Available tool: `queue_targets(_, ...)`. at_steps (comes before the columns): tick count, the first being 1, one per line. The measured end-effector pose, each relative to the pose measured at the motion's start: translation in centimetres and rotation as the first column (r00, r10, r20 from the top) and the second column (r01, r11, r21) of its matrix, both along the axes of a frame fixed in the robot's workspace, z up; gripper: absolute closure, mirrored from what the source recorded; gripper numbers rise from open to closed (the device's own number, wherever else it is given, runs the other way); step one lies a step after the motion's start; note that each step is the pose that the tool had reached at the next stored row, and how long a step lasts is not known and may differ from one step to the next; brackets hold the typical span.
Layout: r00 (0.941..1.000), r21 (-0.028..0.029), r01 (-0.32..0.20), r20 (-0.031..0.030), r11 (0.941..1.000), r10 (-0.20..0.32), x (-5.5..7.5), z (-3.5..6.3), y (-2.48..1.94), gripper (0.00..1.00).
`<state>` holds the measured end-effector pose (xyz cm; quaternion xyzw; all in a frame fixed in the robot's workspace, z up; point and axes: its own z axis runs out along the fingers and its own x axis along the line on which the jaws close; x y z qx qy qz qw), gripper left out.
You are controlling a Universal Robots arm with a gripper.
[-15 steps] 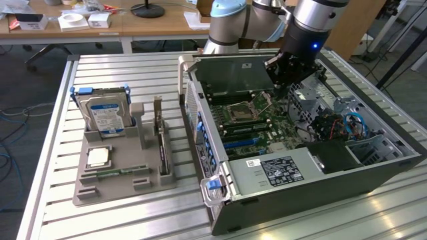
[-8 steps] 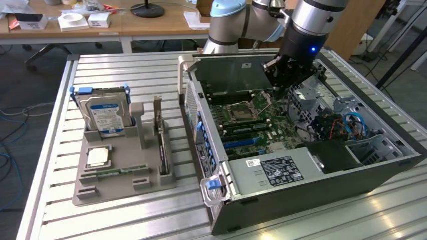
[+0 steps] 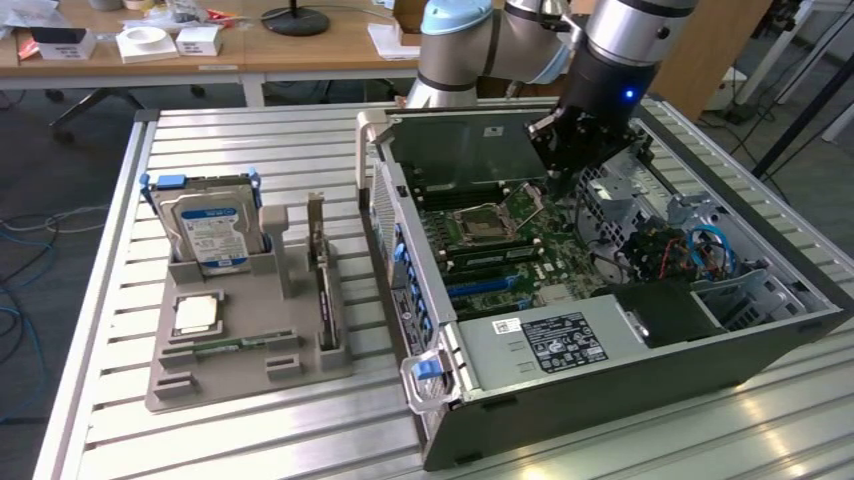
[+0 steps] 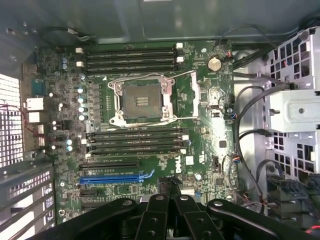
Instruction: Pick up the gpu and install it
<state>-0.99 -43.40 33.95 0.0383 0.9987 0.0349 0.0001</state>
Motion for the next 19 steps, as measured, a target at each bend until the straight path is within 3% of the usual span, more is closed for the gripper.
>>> queue_targets(11, 1.0, 0.0074, 0.0, 0.0, 1.0, 0.0, 0.0, 4.0, 0.0, 0.9)
queue_targets(19, 1.0, 0.0085, 0.0, 0.0, 1.0, 0.0, 0.0, 4.3, 0.0, 0.9)
